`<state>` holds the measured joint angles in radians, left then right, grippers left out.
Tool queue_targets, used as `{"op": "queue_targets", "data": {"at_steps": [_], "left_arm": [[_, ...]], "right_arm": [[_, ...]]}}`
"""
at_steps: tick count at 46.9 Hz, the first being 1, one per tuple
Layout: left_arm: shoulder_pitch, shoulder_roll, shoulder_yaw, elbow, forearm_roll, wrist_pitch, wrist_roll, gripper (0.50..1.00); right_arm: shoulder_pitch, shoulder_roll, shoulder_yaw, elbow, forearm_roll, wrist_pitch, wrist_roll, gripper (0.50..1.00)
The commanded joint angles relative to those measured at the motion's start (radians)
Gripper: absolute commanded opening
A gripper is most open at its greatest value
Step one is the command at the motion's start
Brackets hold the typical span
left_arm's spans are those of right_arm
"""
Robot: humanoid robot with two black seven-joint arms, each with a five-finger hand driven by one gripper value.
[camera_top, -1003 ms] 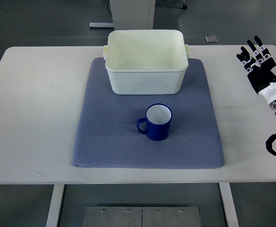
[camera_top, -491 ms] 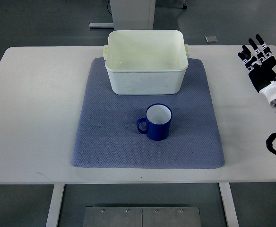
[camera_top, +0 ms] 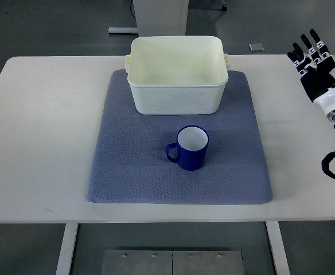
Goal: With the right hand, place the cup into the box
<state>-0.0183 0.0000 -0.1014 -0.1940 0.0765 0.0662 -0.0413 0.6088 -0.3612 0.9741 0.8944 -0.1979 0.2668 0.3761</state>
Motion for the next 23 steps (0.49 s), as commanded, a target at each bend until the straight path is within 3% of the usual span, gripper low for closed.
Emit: {"op": "queue_targets", "data": {"at_steps": [1, 23], "left_arm": [[0.000, 0.000, 0.000, -0.001, 0.000, 0.000, 0.000, 1.000], [0.000, 0.000, 0.000, 0.001, 0.000, 0.000, 0.000, 1.000]], "right_arm": [[0.000, 0.008, 0.000, 0.000, 0.000, 0.000, 0.000, 1.000], [-0.001, 0.002, -0.002, 0.000, 0.000, -0.003, -0.003, 1.000]]}}
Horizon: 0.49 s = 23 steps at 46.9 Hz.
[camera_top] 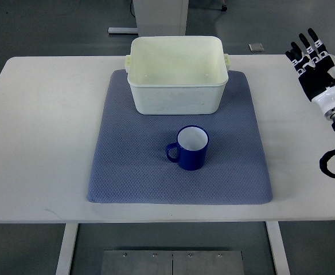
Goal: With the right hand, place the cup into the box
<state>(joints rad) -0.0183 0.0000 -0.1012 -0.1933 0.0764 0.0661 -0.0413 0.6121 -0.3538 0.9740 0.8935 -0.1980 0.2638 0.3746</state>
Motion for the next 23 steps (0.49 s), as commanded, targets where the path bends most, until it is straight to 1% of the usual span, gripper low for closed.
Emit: {"op": "queue_targets", "data": {"at_steps": [1, 11, 18, 23], "left_arm": [[0.000, 0.000, 0.000, 0.000, 0.000, 0.000, 0.000, 1.000], [0.000, 0.000, 0.000, 0.000, 0.000, 0.000, 0.000, 1.000], [0.000, 0.000, 0.000, 0.000, 0.000, 0.001, 0.000, 1.000], [0.000, 0.000, 0.000, -0.001, 0.000, 0.000, 0.000, 1.000]], "right_arm": [[-0.006, -0.008, -0.001, 0.001, 0.000, 0.000, -0.002, 1.000], [0.000, -0.057, 0.003, -0.002, 0.000, 0.005, -0.005, 1.000], [-0.035, -0.105, 0.009, 0.004, 0.000, 0.023, -0.011, 1.000], [-0.055, -0.132, 0.009, 0.019, 0.002, 0.061, -0.031, 1.000]]}}
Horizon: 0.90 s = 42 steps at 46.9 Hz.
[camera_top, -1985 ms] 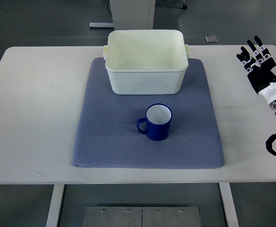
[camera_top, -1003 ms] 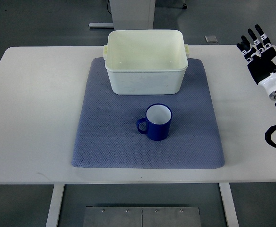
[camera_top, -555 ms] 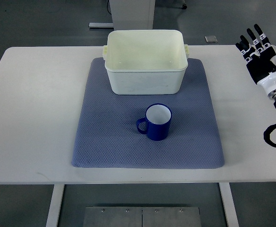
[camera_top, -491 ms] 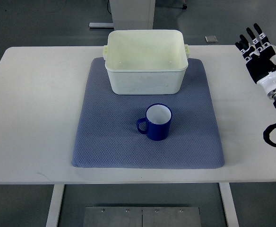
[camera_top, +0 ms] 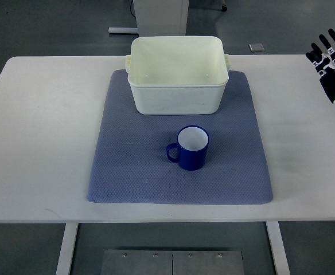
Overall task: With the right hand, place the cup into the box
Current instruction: 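Move the open right hand toward the blue mug on the mat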
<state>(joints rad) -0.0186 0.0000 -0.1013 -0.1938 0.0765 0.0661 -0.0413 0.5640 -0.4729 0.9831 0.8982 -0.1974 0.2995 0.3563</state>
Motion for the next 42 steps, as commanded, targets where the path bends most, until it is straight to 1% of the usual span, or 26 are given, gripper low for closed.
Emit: {"op": "queue_targets", "data": {"at_steps": [1, 6, 11, 16, 19, 23, 28, 37, 42], "left_arm": [[0.000, 0.000, 0.000, -0.001, 0.000, 0.000, 0.000, 1.000], [0.000, 0.000, 0.000, 0.001, 0.000, 0.000, 0.000, 1.000], [0.000, 0.000, 0.000, -0.001, 0.000, 0.000, 0.000, 1.000], [0.000, 0.000, 0.000, 0.001, 0.000, 0.000, 0.000, 1.000], [0.000, 0.000, 0.000, 0.001, 0.000, 0.000, 0.000, 1.000], [0.000, 0.000, 0.000, 0.001, 0.000, 0.000, 0.000, 1.000], [0.000, 0.000, 0.000, 0.001, 0.000, 0.000, 0.000, 1.000], [0.000, 0.000, 0.000, 0.001, 0.000, 0.000, 0.000, 1.000], [0.000, 0.000, 0.000, 0.001, -0.001, 0.000, 0.000, 1.000]], "right_arm": [[-0.010, -0.019, 0.002, 0.027, 0.001, 0.038, -0.016, 1.000], [-0.055, -0.073, 0.015, 0.079, 0.018, 0.047, -0.017, 1.000], [-0.090, -0.090, 0.028, 0.125, 0.053, 0.064, -0.017, 1.000], [-0.133, -0.128, 0.028, 0.231, 0.041, 0.069, -0.016, 1.000], [-0.164, -0.144, 0.037, 0.310, -0.003, 0.067, -0.013, 1.000], [-0.239, -0.142, 0.110, 0.407, -0.112, 0.067, -0.011, 1.000], [-0.326, -0.133, 0.169, 0.493, -0.272, 0.066, -0.010, 1.000], [-0.378, -0.122, 0.177, 0.501, -0.433, 0.061, 0.000, 1.000], [-0.380, -0.118, 0.177, 0.499, -0.539, 0.052, 0.019, 1.000]]}}
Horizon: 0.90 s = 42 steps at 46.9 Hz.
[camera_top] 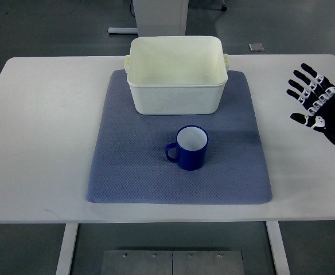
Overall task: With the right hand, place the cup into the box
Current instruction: 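Move the open right hand toward the blue mug on the mat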
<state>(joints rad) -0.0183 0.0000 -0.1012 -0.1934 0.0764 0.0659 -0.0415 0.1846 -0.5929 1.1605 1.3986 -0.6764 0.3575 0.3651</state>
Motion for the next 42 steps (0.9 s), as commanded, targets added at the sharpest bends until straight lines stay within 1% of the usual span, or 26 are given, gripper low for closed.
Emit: {"op": "queue_targets", "data": {"at_steps": [1, 5, 12, 17, 20, 37, 42], "left_arm": [[0.000, 0.000, 0.000, 0.000, 0.000, 0.000, 0.000, 1.000], [0.000, 0.000, 0.000, 0.000, 0.000, 0.000, 0.000, 1.000], [0.000, 0.000, 0.000, 0.000, 0.000, 0.000, 0.000, 1.000], [0.000, 0.000, 0.000, 0.000, 0.000, 0.002, 0.000, 1.000], [0.000, 0.000, 0.000, 0.000, 0.000, 0.000, 0.000, 1.000], [0.000, 0.000, -0.002, 0.000, 0.000, 0.000, 0.000, 1.000], [0.000, 0.000, 0.000, 0.000, 0.000, 0.000, 0.000, 1.000]], "right_arm": [[-0.002, 0.004, -0.001, -0.001, -0.080, -0.011, 0.012, 1.000], [-0.005, 0.016, -0.002, -0.001, -0.143, -0.026, 0.012, 1.000], [-0.017, 0.019, -0.004, 0.000, -0.204, -0.026, 0.017, 1.000], [-0.031, 0.021, -0.015, 0.003, -0.252, -0.026, 0.054, 1.000], [-0.054, 0.025, -0.022, 0.008, -0.275, -0.025, 0.058, 1.000], [-0.063, 0.093, -0.116, 0.010, -0.288, -0.028, 0.032, 1.000], [-0.056, 0.137, -0.139, 0.007, -0.308, -0.057, 0.002, 1.000]]}}
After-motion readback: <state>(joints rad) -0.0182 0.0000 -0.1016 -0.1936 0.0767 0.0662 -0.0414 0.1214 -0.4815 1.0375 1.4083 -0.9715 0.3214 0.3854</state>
